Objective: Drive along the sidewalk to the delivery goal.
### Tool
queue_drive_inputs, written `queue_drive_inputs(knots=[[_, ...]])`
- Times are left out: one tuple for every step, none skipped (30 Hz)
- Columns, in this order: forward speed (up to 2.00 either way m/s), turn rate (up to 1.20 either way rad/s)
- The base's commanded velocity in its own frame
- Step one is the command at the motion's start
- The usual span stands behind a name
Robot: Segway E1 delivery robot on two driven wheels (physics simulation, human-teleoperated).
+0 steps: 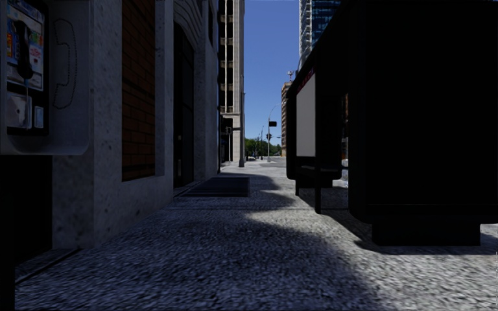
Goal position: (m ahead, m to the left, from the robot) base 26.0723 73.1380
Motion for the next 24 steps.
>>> queue_drive_inputs(knots=[[2.0, 0.0], [2.0, 0.0], [2.0, 0.0], [2.0, 0.0], [2.0, 0.0], [2.0, 0.0], [2.0, 0.0], [2.0, 0.0], [2.0, 0.0], [2.0, 0.0], [2.0, 0.0], [2.0, 0.0], [2.0, 0.0], [2.0, 0.0], [2.0, 0.0], [2.0, 0.0], [2.0, 0.0], [2.0, 0.0], [2.0, 0.0], [2.0, 0.0], [2.0, 0.0], [2.0, 0.0], [2.0, 0.0], [2.0, 0.0]])
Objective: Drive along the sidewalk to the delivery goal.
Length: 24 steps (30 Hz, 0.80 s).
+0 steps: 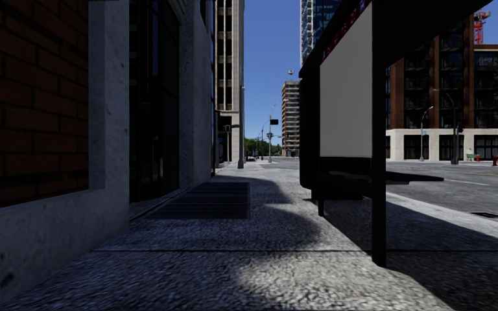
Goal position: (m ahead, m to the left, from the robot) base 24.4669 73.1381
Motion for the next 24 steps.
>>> queue_drive_inputs(knots=[[2.0, 0.0], [2.0, 0.0], [2.0, 0.0], [2.0, 0.0], [2.0, 0.0], [2.0, 0.0], [2.0, 0.0], [2.0, 0.0], [2.0, 0.0], [2.0, 0.0], [2.0, 0.0], [2.0, 0.0], [2.0, 0.0], [2.0, 0.0], [2.0, 0.0], [2.0, 0.0], [2.0, 0.0], [2.0, 0.0], [2.0, 0.0], [2.0, 0.0], [2.0, 0.0], [2.0, 0.0], [2.0, 0.0], [2.0, 0.0]])
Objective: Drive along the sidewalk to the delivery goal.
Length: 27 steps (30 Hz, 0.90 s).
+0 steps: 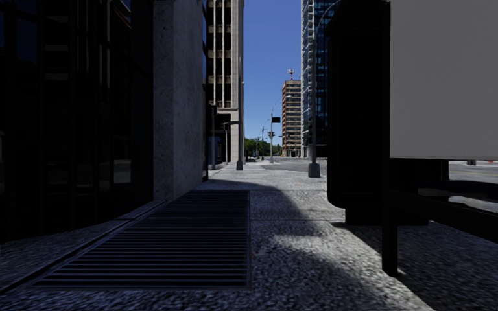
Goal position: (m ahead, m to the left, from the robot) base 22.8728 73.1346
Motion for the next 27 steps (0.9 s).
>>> queue_drive_inputs(knots=[[2.0, 0.0], [2.0, 0.0], [2.0, 0.0], [2.0, 0.0], [2.0, 0.0], [2.0, 0.0], [2.0, 0.0], [2.0, 0.0], [2.0, 0.0], [2.0, 0.0], [2.0, 0.0], [2.0, 0.0], [2.0, 0.0], [2.0, 0.0], [2.0, 0.0], [2.0, 0.0], [2.0, 0.0], [2.0, 0.0], [2.0, 0.0], [2.0, 0.0], [2.0, 0.0], [2.0, 0.0], [2.0, 0.0], [2.0, 0.0], [2.0, 0.0], [2.0, 0.0], [2.0, 0.0]])
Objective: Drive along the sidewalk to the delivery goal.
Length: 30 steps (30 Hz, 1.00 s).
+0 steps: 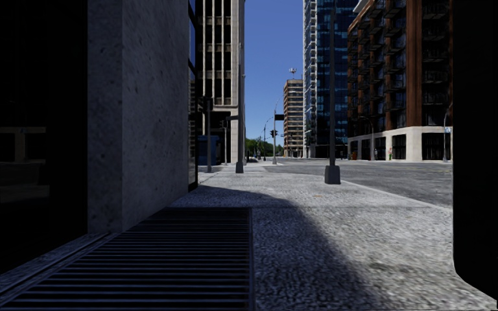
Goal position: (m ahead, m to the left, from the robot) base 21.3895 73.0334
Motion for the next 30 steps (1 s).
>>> queue_drive_inputs(knots=[[2.0, 0.0], [2.0, 0.0], [2.0, 0.0], [2.0, 0.0], [2.0, 0.0], [2.0, 0.0], [2.0, 0.0], [2.0, 0.0], [2.0, 0.0], [2.0, 0.0], [2.0, 0.0], [2.0, 0.0], [2.0, 0.0], [2.0, 0.0], [2.0, 0.0], [2.0, 0.0], [2.0, 0.0], [2.0, 0.0], [2.0, 0.0], [2.0, 0.0], [2.0, 0.0], [2.0, 0.0], [2.0, 0.0], [2.0, 0.0], [2.0, 0.0], [2.0, 0.0], [2.0, 0.0], [2.0, 0.0], [2.0, 0.0], [2.0, 0.0]])
